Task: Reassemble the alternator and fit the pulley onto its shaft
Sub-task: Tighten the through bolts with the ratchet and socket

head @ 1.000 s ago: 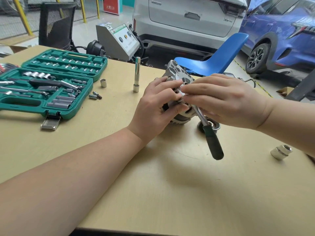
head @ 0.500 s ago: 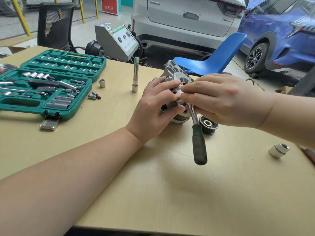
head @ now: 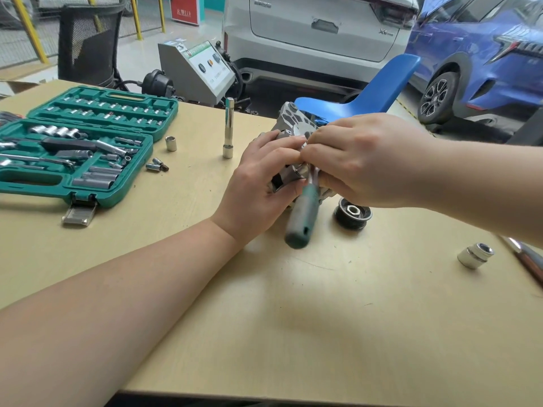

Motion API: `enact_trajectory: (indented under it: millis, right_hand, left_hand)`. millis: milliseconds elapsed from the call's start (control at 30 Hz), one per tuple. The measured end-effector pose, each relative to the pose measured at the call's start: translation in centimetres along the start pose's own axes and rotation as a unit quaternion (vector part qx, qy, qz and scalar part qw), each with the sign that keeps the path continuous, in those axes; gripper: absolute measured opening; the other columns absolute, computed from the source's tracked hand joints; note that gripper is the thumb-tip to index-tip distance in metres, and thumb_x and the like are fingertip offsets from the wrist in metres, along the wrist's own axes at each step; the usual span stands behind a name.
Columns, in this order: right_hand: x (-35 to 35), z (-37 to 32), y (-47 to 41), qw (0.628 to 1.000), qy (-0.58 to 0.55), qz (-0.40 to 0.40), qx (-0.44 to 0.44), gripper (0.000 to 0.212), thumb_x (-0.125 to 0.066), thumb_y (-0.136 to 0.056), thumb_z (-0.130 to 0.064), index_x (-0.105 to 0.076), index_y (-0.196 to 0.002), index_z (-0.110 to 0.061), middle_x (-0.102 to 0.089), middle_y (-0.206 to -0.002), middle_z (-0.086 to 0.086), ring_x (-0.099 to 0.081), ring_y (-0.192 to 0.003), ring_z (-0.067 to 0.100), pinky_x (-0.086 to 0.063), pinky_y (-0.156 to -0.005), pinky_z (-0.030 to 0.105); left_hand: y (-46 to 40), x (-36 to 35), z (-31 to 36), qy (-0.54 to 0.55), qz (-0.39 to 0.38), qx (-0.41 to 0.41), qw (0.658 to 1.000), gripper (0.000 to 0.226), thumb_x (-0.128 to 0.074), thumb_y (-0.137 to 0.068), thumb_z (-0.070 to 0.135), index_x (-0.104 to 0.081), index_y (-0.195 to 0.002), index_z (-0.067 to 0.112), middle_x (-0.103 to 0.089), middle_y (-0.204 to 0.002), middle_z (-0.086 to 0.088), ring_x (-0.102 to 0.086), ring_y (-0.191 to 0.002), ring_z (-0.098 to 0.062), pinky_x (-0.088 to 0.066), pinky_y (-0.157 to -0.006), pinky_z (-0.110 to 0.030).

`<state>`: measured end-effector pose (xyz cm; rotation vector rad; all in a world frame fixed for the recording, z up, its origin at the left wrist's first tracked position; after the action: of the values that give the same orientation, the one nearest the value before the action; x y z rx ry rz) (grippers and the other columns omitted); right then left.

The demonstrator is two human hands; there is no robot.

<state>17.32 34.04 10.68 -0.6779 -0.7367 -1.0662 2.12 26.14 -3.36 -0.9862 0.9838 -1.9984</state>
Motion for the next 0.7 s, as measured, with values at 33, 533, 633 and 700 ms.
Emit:
enact_trajectory:
  millis: [33,533,633,700]
  right_hand:
    - [0.2,-0.1,-0.3,1.000,0.003,-0.012,-0.002,0.030,-0.050,-0.107,-0.019,-0.068,-0.095,0.001,-0.064,-0.086,0.016,-0.062,-0.075,0.038,-0.056,-0.069,0.048]
    - [-0.7,2.3,-4.5,0.851,-0.312,-0.130,-0.401,0.048,-0.054,-0.098,-0.057,-0.069,-0.073,-0.020,-0.069,-0.056,-0.003,-0.069,-0.052,0.015,-0.043,-0.049,0.022]
    - [-1.0,2.8,-4.7,0.861,-0.289,-0.162,-0.385,0.047,-0.055,-0.097,-0.059,-0.069,-0.071,-0.023,-0.066,-0.052,-0.007,-0.066,-0.048,0.011,-0.039,-0.047,0.020]
    - [-0.4,2.8,-4.4,0.898,-0.232,-0.160,-0.337,0.050,-0.055,-0.097,-0.059,-0.061,-0.063,-0.023,-0.060,-0.051,-0.003,-0.059,-0.052,0.016,-0.035,-0.049,0.025]
  left_hand:
    - [0.0,-0.1,-0.1,-0.002,0.001,0.001,1.000,0.035,-0.087,-0.088,0.002,-0.072,-0.120,-0.001,-0.068,-0.140,-0.014,-0.054,-0.141,-0.039,-0.039,-0.120,-0.060]
    - [-0.2,-0.1,0.1,0.003,0.009,0.000,1.000,0.025,-0.088,-0.089,0.009,-0.076,-0.105,-0.006,-0.072,-0.123,-0.014,-0.059,-0.129,-0.049,-0.049,-0.106,-0.064]
    - [-0.2,-0.2,-0.1,0.001,0.006,-0.007,1.000,0.023,-0.089,-0.089,0.007,-0.076,-0.105,-0.005,-0.073,-0.123,-0.015,-0.059,-0.129,-0.048,-0.048,-0.108,-0.063]
    - [-0.1,-0.2,0.0,0.004,0.010,-0.008,1.000,0.021,-0.088,-0.089,0.007,-0.077,-0.103,-0.004,-0.071,-0.126,-0.011,-0.057,-0.131,-0.048,-0.046,-0.112,-0.061]
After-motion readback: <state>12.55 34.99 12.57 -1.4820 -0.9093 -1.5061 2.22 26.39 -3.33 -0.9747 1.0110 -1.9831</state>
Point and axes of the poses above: each hand's wrist, its own y-axis away from the middle knuckle, its own x-axis out of the back of the hand, z = x × y, the point moved 2 cm from there along -y, towards the middle knuckle
